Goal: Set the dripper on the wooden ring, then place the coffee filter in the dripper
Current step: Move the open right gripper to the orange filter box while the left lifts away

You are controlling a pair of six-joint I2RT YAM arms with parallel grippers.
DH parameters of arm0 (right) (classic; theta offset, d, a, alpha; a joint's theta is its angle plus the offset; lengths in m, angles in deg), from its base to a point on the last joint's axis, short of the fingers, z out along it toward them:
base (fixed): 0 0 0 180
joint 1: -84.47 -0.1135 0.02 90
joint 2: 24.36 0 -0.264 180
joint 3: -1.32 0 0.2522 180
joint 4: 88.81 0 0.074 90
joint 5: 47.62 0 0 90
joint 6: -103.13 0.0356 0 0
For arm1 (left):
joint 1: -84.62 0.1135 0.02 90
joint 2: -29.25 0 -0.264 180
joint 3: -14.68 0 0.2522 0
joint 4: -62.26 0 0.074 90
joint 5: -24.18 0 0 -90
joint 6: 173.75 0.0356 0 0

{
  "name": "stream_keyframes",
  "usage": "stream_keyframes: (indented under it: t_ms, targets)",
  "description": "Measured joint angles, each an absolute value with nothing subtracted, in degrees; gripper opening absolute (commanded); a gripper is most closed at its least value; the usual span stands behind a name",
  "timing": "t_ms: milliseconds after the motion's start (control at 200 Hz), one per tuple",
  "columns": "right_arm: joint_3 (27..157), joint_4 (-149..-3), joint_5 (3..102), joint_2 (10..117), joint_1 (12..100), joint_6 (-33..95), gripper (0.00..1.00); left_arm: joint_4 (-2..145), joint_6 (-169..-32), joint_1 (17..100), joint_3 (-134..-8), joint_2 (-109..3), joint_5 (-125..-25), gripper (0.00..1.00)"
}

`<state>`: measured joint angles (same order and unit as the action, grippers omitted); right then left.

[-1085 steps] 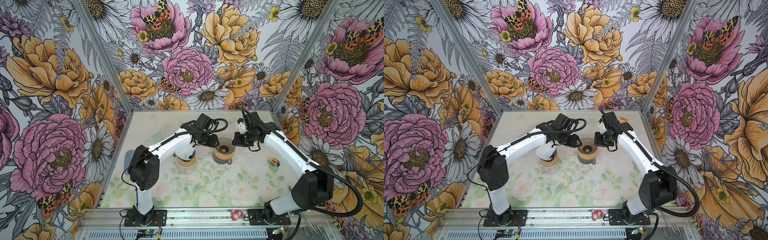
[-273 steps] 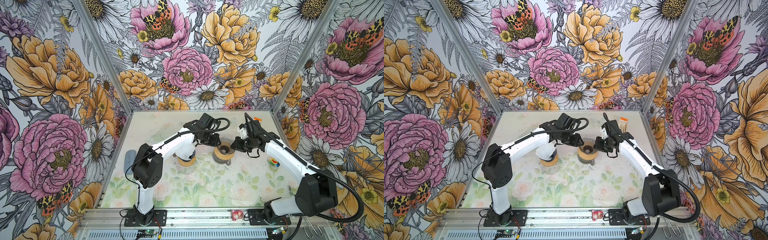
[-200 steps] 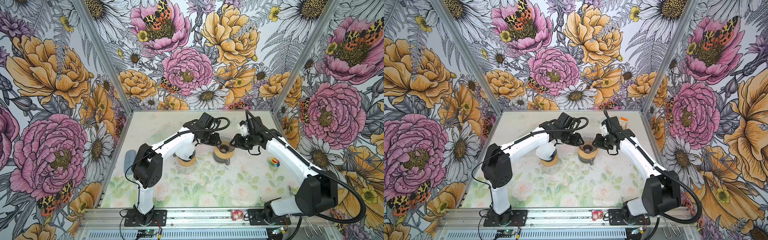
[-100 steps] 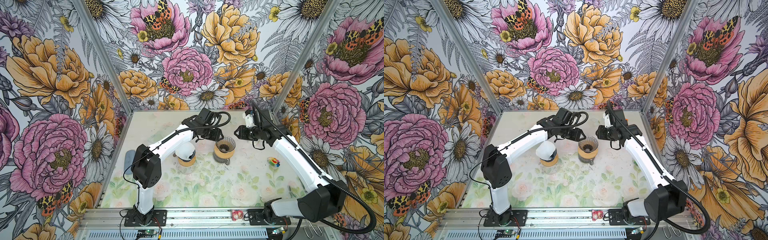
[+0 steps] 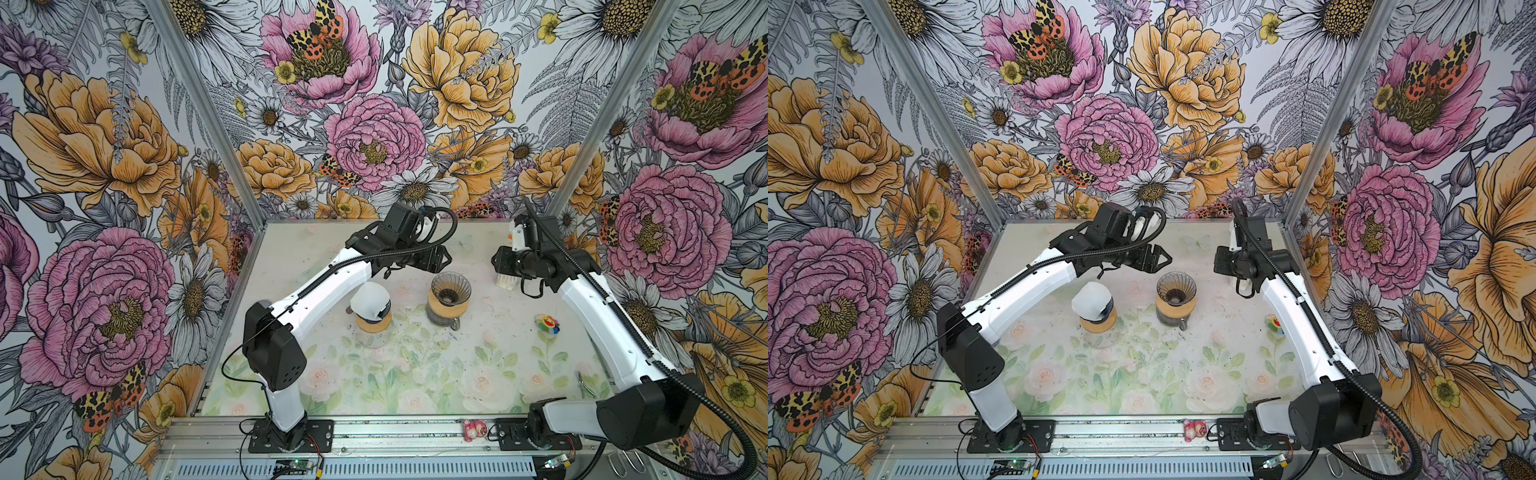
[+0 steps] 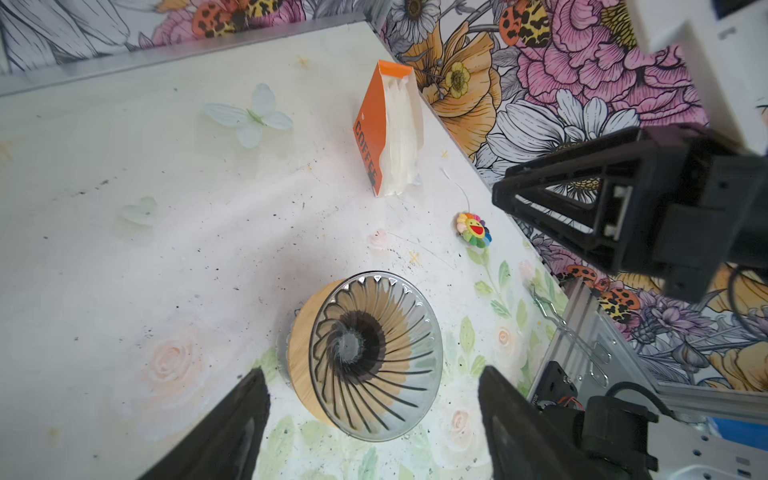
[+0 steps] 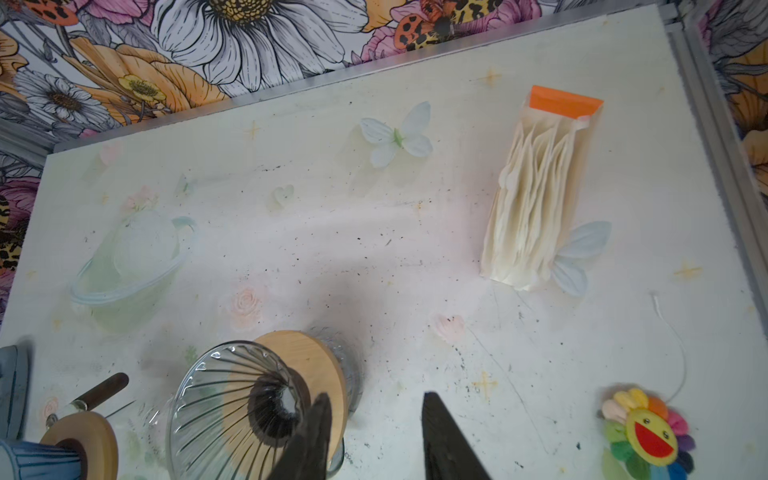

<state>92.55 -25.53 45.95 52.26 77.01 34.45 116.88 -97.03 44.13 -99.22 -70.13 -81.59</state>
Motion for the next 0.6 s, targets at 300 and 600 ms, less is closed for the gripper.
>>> stream_keyframes:
  t_ms: [300,600]
  targets:
    - [90.8,-25.6,45.6,54.8,86.0,34.0,0.28,107.4,-97.2,44.2,-82.1,-58.2,-76.7,0.99]
    - [86.9,-27.8,46.1,61.1,90.2,33.6,0.25,100.7,-99.5,44.9,-72.1,-54.2,-75.0,0.99]
